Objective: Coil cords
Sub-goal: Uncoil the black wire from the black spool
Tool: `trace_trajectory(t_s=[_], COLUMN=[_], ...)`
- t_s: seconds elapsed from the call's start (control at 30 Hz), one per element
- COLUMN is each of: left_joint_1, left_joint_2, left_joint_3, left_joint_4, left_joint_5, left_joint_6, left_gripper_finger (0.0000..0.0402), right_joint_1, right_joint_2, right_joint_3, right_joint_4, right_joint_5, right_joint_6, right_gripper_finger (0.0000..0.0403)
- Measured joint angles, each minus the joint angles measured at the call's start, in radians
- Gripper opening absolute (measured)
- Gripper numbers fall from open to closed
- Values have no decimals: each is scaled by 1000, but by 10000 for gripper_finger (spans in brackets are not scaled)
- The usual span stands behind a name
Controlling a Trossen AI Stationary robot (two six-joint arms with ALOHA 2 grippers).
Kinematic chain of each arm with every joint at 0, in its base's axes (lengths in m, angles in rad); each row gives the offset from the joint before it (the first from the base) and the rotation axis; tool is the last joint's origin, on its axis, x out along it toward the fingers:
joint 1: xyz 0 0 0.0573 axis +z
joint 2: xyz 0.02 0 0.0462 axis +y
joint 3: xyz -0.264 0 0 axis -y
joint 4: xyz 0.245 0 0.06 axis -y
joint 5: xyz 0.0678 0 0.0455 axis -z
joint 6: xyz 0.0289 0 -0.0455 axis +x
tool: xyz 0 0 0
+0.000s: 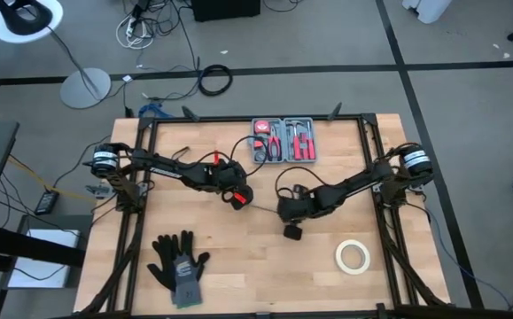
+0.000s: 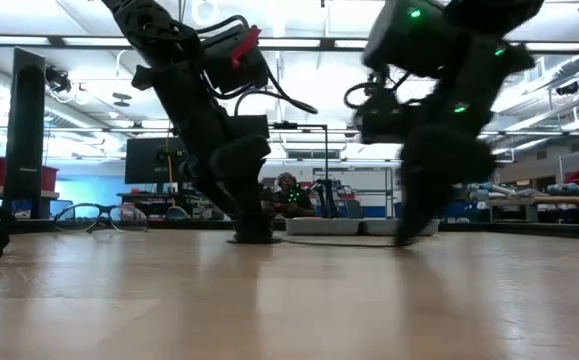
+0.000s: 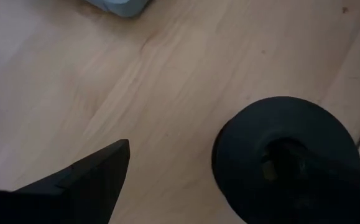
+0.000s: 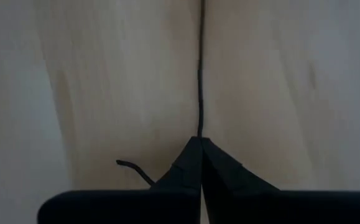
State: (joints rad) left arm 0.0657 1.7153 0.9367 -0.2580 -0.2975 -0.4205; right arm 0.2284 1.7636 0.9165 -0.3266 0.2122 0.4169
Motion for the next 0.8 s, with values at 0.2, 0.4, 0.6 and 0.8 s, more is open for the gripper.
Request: trace_trajectory(t_s=[0.2, 0.4, 0.6, 0.8], left_joint_1=[0, 0, 0, 1], left_joint_2=[-1, -3, -3, -4], left_joint_3=[0, 3, 2, 2], left_joint_4=[-14, -10, -11, -16], left_joint_5=[-7, -7, -5, -7], left_joint_6=[-7, -10, -11, -10], left_gripper_finger=[392, 392, 392, 392], right_joint_1=[55, 154, 268, 334], right_joint_2=[-123, -244, -382, -444], right_joint_3=[-8, -6, -5, -5], right_joint_4=[-417, -813, -908, -790], right_joint_5=[-118, -244, -260, -60], right_joint_6=[139, 344, 536, 590], right_gripper_finger=[1, 0, 0, 18])
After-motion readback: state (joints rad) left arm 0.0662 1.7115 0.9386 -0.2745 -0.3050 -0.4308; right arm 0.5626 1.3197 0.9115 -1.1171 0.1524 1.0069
